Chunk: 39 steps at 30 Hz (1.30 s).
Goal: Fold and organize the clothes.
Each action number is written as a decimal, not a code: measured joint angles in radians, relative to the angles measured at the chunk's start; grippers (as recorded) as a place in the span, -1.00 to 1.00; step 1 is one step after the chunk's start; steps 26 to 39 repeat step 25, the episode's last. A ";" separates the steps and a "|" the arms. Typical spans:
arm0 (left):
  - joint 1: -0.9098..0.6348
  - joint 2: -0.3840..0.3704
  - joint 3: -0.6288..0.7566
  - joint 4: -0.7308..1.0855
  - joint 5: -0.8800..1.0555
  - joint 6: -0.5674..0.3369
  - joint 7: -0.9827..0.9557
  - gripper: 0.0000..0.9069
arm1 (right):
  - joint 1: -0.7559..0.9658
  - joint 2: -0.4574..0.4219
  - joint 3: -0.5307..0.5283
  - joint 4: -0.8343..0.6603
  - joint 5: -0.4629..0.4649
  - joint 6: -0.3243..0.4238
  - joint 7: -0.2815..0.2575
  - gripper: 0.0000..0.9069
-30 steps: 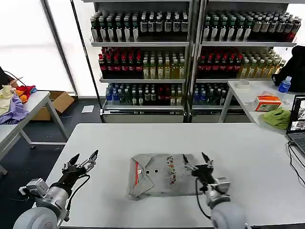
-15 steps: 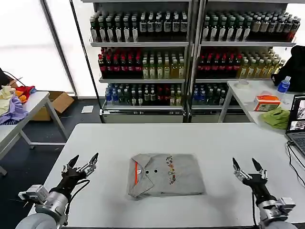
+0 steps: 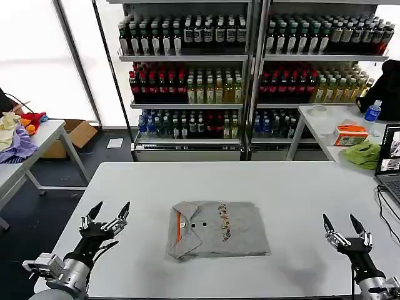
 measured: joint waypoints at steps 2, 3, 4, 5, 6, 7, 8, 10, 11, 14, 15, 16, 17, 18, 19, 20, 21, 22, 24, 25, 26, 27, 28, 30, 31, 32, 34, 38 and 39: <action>0.003 -0.003 0.000 0.000 0.020 -0.017 0.012 1.00 | -0.006 0.007 0.009 -0.001 -0.002 0.009 -0.014 1.00; 0.006 -0.004 0.000 0.000 0.029 -0.023 0.017 1.00 | -0.008 0.009 0.012 0.000 -0.003 0.012 -0.019 1.00; 0.008 -0.005 0.000 0.000 0.040 -0.030 0.023 1.00 | -0.009 0.013 0.015 0.001 -0.006 0.015 -0.021 1.00; 0.011 -0.006 0.000 0.000 0.049 -0.037 0.030 1.00 | -0.009 0.017 0.020 0.001 -0.009 0.017 -0.024 1.00; 0.014 -0.007 -0.001 0.000 0.059 -0.043 0.037 1.00 | -0.009 0.020 0.024 0.001 -0.013 0.019 -0.028 1.00; 0.017 -0.008 -0.004 0.000 0.067 -0.048 0.044 1.00 | -0.011 0.023 0.028 0.000 -0.018 0.023 -0.032 1.00; 0.020 -0.009 -0.006 -0.001 0.074 -0.054 0.050 1.00 | -0.014 0.026 0.031 -0.001 -0.023 0.027 -0.035 1.00; 0.027 -0.013 -0.010 -0.004 0.084 -0.064 0.058 1.00 | -0.019 0.031 0.036 -0.001 -0.029 0.033 -0.039 1.00; 0.031 -0.014 -0.011 -0.005 0.089 -0.069 0.063 1.00 | -0.021 0.033 0.038 -0.001 -0.031 0.034 -0.039 1.00; 0.045 -0.023 -0.014 -0.006 0.109 -0.085 0.073 1.00 | -0.031 0.038 0.048 -0.001 -0.035 0.036 -0.040 1.00; 0.047 -0.025 -0.016 -0.006 0.114 -0.088 0.076 1.00 | -0.033 0.038 0.051 -0.001 -0.035 0.037 -0.040 1.00; 0.050 -0.028 -0.019 -0.009 0.120 -0.093 0.081 1.00 | -0.034 0.039 0.053 -0.001 -0.037 0.038 -0.040 1.00; 0.051 -0.030 -0.020 -0.010 0.125 -0.097 0.085 1.00 | -0.035 0.040 0.054 -0.001 -0.039 0.038 -0.040 1.00; 0.053 -0.031 -0.022 -0.013 0.131 -0.100 0.088 1.00 | -0.036 0.042 0.055 0.000 -0.041 0.038 -0.040 1.00; 0.053 -0.031 -0.025 -0.015 0.137 -0.103 0.091 1.00 | -0.036 0.043 0.055 0.001 -0.042 0.038 -0.041 1.00; 0.054 -0.031 -0.026 -0.015 0.143 -0.107 0.094 1.00 | -0.036 0.044 0.056 0.001 -0.043 0.038 -0.041 1.00; 0.054 -0.031 -0.027 -0.015 0.149 -0.111 0.097 1.00 | -0.036 0.046 0.058 0.001 -0.045 0.038 -0.041 1.00; 0.054 -0.032 -0.027 -0.015 0.155 -0.114 0.099 1.00 | -0.036 0.048 0.058 0.001 -0.045 0.039 -0.041 1.00; 0.054 -0.033 -0.028 -0.013 0.165 -0.117 0.101 1.00 | -0.036 0.049 0.061 0.000 -0.047 0.040 -0.040 1.00; 0.053 -0.035 -0.028 -0.012 0.169 -0.119 0.102 1.00 | -0.037 0.050 0.063 -0.002 -0.048 0.040 -0.039 1.00; 0.053 -0.035 -0.028 -0.012 0.169 -0.119 0.102 1.00 | -0.037 0.050 0.063 -0.002 -0.048 0.040 -0.039 1.00; 0.053 -0.035 -0.028 -0.012 0.169 -0.119 0.102 1.00 | -0.037 0.050 0.063 -0.002 -0.048 0.040 -0.039 1.00; 0.053 -0.035 -0.028 -0.012 0.169 -0.119 0.102 1.00 | -0.037 0.050 0.063 -0.002 -0.048 0.040 -0.039 1.00; 0.053 -0.035 -0.028 -0.012 0.169 -0.119 0.102 1.00 | -0.037 0.050 0.063 -0.002 -0.048 0.040 -0.039 1.00; 0.053 -0.035 -0.028 -0.012 0.169 -0.119 0.102 1.00 | -0.037 0.050 0.063 -0.002 -0.048 0.040 -0.039 1.00; 0.053 -0.035 -0.028 -0.012 0.169 -0.119 0.102 1.00 | -0.037 0.050 0.063 -0.002 -0.048 0.040 -0.039 1.00; 0.053 -0.035 -0.028 -0.012 0.169 -0.119 0.102 1.00 | -0.037 0.050 0.063 -0.002 -0.048 0.040 -0.039 1.00; 0.053 -0.035 -0.028 -0.012 0.169 -0.119 0.102 1.00 | -0.037 0.050 0.063 -0.002 -0.048 0.040 -0.039 1.00; 0.053 -0.035 -0.028 -0.012 0.169 -0.119 0.102 1.00 | -0.037 0.050 0.063 -0.002 -0.048 0.040 -0.039 1.00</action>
